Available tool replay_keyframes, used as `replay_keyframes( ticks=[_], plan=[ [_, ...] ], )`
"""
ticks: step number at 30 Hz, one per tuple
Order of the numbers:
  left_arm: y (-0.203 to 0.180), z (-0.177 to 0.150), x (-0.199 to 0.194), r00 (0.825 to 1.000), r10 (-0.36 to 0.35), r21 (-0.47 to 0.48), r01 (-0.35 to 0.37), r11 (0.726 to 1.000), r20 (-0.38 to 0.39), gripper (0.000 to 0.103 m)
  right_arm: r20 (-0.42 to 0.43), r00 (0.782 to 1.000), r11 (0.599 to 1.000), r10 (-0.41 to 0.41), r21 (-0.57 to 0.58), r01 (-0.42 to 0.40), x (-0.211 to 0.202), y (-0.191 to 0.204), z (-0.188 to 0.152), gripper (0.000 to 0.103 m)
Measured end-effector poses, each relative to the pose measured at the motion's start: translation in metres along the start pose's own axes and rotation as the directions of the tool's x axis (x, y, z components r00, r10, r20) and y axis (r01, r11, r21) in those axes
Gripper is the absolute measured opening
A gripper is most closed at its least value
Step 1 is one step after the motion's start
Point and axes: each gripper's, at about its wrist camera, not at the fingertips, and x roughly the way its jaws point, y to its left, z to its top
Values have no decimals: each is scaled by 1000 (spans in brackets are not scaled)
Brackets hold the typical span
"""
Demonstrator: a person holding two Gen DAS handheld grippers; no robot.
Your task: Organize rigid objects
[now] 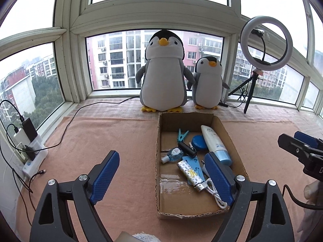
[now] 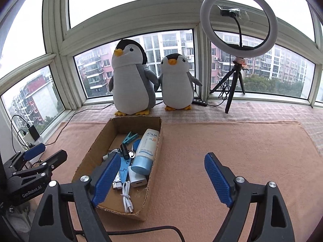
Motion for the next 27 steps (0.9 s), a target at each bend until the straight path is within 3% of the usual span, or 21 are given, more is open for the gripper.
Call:
replay_keyframes(
  ticks=[4,27],
  plan=[
    [-5,2,-11,1000,-16,4,16,1000,11,90,21,1000,1000,-12,5,12,-6,-2,-1,87],
    [-5,2,-16,1000,-23,2,23,1000,8,94,12,999,999,-38,-4,38,-7,-4,-3,87]
  ],
)
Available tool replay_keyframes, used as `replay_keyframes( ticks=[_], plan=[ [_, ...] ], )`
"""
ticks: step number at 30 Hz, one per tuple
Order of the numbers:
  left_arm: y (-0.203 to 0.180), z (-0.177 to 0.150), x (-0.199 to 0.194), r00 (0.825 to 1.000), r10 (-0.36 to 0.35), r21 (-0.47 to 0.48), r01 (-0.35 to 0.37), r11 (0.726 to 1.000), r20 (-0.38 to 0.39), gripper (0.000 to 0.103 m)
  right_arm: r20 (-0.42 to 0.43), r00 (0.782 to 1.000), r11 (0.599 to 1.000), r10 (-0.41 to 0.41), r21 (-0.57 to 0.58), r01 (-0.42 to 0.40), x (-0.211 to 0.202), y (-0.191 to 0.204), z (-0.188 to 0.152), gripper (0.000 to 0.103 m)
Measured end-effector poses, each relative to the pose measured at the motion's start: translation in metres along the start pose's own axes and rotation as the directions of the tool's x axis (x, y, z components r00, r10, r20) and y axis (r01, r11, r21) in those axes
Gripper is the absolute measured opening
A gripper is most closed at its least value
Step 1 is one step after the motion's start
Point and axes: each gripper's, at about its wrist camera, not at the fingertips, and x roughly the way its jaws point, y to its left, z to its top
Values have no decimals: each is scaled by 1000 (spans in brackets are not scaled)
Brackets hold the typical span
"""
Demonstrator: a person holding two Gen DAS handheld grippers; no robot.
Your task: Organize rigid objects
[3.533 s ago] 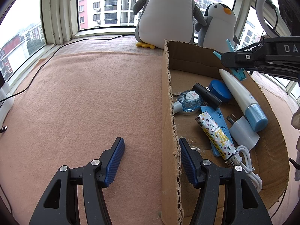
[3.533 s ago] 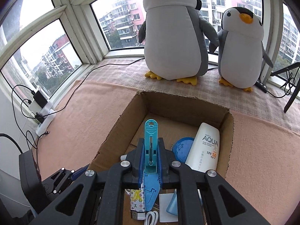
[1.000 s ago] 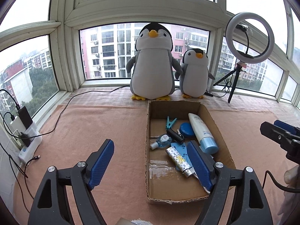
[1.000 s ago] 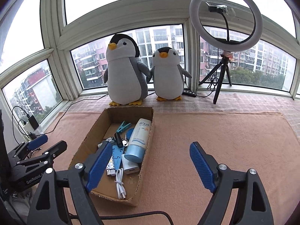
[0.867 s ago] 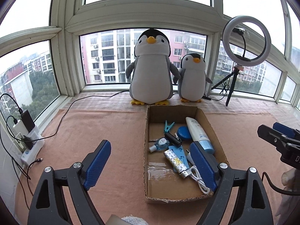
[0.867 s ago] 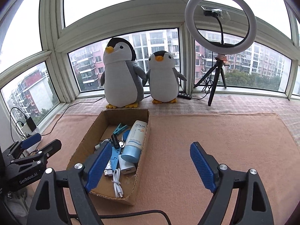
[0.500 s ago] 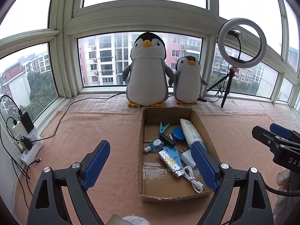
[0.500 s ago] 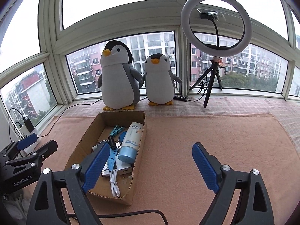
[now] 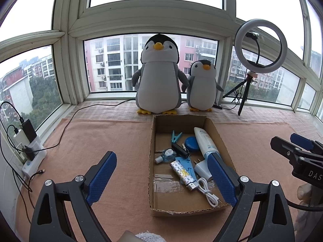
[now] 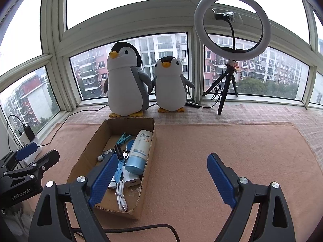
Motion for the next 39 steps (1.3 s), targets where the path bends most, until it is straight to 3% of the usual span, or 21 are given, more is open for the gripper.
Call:
replay_keyframes(
  ticks=[39],
  plan=[
    [-5,-3,5,1000,-4,12,5,1000,-12,95,-20,1000,1000,-14,7,14,6,-3,-2,88]
  ],
)
